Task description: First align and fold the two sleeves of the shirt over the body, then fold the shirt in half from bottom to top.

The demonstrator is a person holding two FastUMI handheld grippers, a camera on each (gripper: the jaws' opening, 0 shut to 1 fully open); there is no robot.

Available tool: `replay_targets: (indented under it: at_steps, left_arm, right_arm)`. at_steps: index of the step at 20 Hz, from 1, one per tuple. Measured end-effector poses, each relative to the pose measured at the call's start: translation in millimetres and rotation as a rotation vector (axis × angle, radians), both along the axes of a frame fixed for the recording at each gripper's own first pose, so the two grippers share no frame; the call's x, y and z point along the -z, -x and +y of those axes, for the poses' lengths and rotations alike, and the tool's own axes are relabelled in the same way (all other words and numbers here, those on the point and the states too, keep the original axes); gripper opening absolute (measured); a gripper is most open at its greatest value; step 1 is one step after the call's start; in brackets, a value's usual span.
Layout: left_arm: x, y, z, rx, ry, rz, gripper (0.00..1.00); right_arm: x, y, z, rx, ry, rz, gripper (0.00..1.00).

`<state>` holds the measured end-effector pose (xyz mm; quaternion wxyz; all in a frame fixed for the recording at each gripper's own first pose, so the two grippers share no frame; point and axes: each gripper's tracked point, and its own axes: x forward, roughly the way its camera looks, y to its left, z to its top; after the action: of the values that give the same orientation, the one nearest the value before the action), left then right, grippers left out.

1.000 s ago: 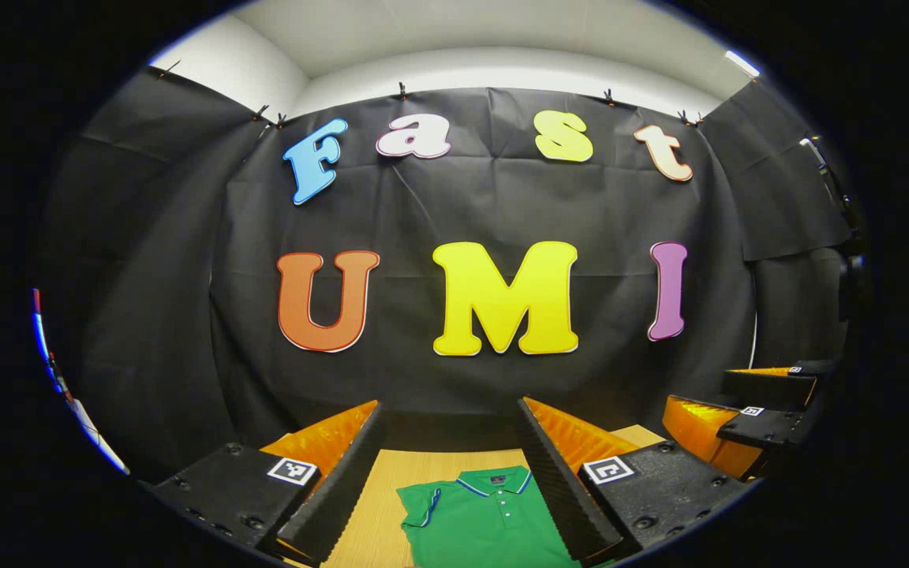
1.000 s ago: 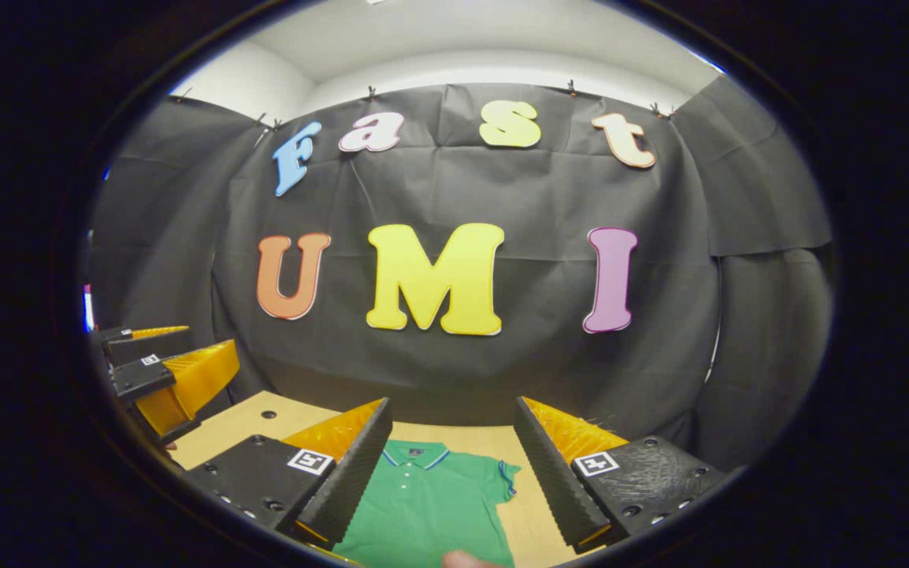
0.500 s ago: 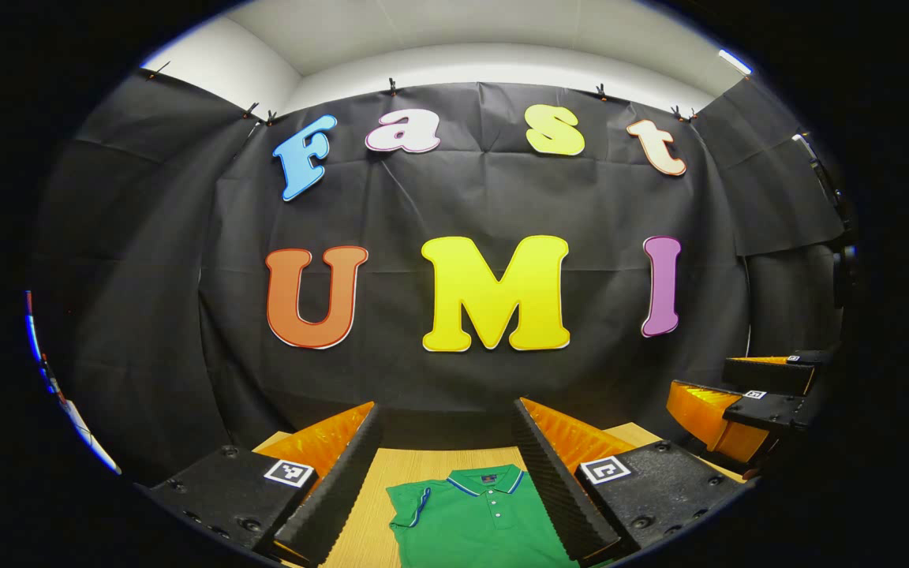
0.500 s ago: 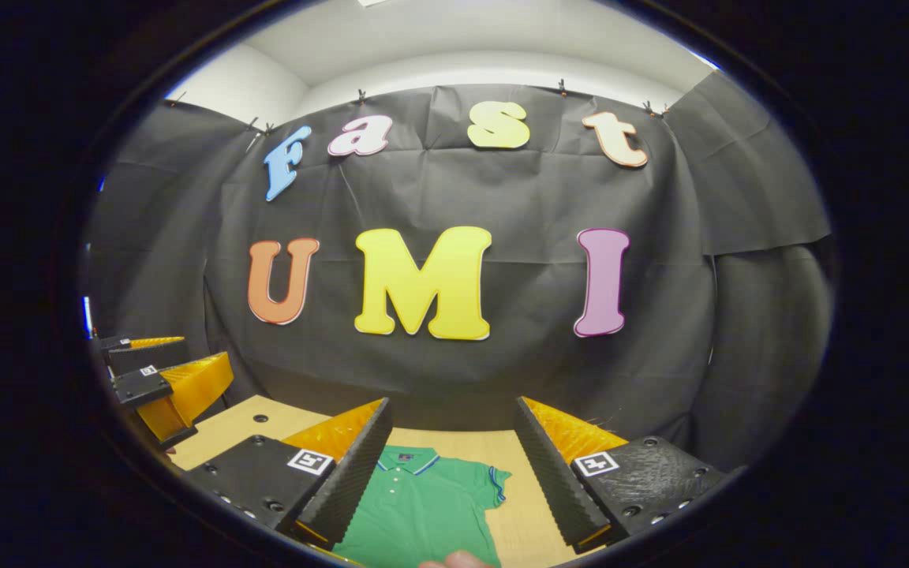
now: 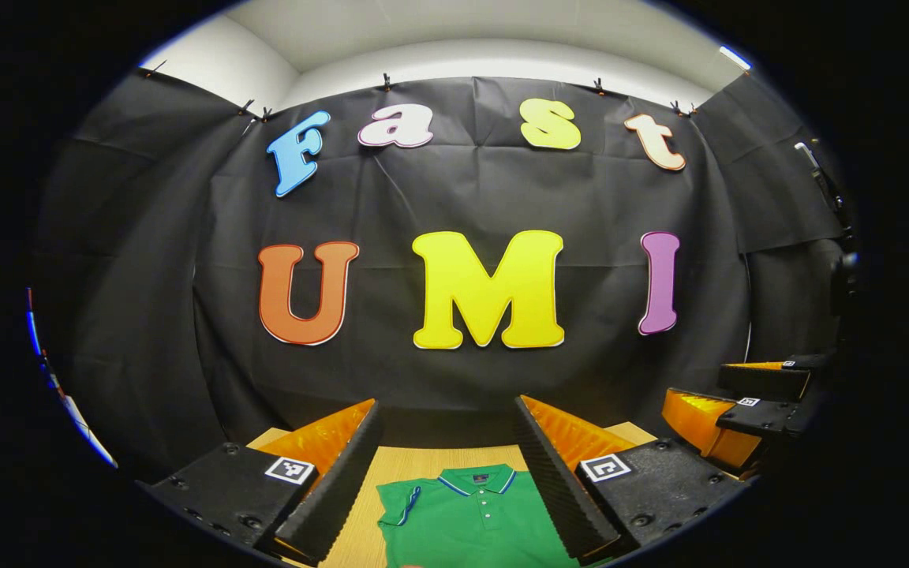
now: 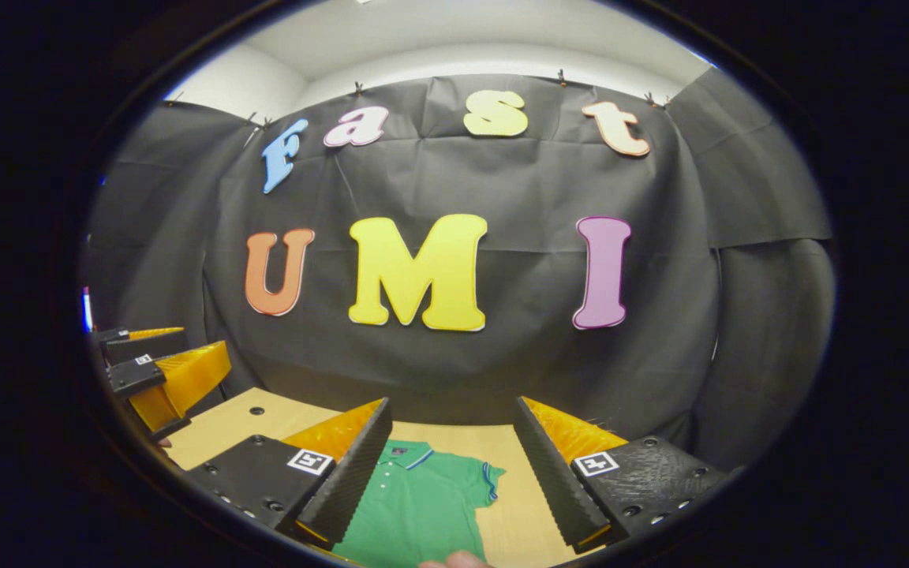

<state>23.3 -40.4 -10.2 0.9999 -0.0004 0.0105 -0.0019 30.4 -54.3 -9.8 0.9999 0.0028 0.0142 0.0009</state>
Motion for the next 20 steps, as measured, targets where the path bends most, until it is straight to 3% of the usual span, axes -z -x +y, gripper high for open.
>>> replay_targets:
  at_steps: [9,12,13,14,20]
  left_arm:
    - [5.9,-15.7,-10.1,-0.023,-0.013,0.015,1.00]
    - [9.7,-19.7,-9.0,-0.051,-0.007,0.019,1.00]
    - [8.9,-22.8,-9.8,-0.060,-0.011,0.019,0.94]
    - [8.8,-25.2,-10.4,-0.069,-0.018,0.017,1.00]
    - [13.1,-45.6,-14.2,-0.112,-0.063,0.023,1.00]
  right_arm:
    - [44.9,-36.5,-30.9,-0.010,-0.004,0.110,0.96]
    - [73.6,-58.3,-43.3,-0.017,0.010,0.173,0.95]
    - [83.1,-64.6,-44.8,-0.033,0.011,0.192,0.95]
    - [94.2,-72.8,-47.1,-0.043,0.016,0.215,0.95]
    - [168.1,-125.4,-67.2,-0.080,0.020,0.345,0.95]
